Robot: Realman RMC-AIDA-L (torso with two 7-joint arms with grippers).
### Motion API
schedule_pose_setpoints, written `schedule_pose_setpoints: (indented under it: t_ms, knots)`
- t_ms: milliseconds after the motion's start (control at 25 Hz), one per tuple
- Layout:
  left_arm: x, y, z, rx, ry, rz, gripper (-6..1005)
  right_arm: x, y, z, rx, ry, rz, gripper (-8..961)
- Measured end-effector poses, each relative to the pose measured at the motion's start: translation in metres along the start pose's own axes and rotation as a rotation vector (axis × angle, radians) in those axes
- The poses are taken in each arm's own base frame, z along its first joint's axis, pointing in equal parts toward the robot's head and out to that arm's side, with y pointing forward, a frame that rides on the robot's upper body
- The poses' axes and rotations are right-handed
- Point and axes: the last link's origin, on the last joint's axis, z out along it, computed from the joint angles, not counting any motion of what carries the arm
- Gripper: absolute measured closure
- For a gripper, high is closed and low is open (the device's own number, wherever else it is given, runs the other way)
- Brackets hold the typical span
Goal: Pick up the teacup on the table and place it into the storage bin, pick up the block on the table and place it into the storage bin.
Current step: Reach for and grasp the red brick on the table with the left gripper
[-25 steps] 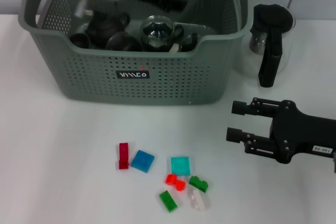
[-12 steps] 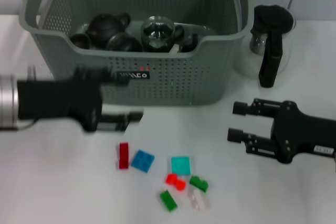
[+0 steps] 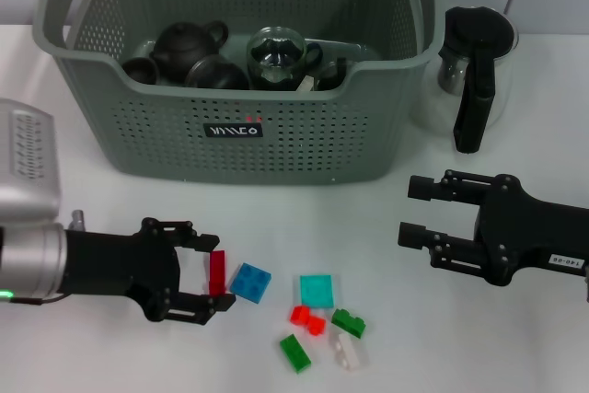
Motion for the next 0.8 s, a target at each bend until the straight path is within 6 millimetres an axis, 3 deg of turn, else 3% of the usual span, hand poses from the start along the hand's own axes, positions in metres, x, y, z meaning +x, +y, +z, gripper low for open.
schedule_pose_setpoints:
  t_ms: [320, 800]
  knots:
    - [0.000, -0.015, 0.016, 0.033, -0.057, 0.032, 228, 0.000, 0.000, 0.000, 0.001, 0.000, 0.001, 311]
    - [-0.006, -0.019, 0.033, 0.022, -0.121, 0.036, 246, 0.002, 0.001, -0.002, 0.006, 0.001, 0.007, 310]
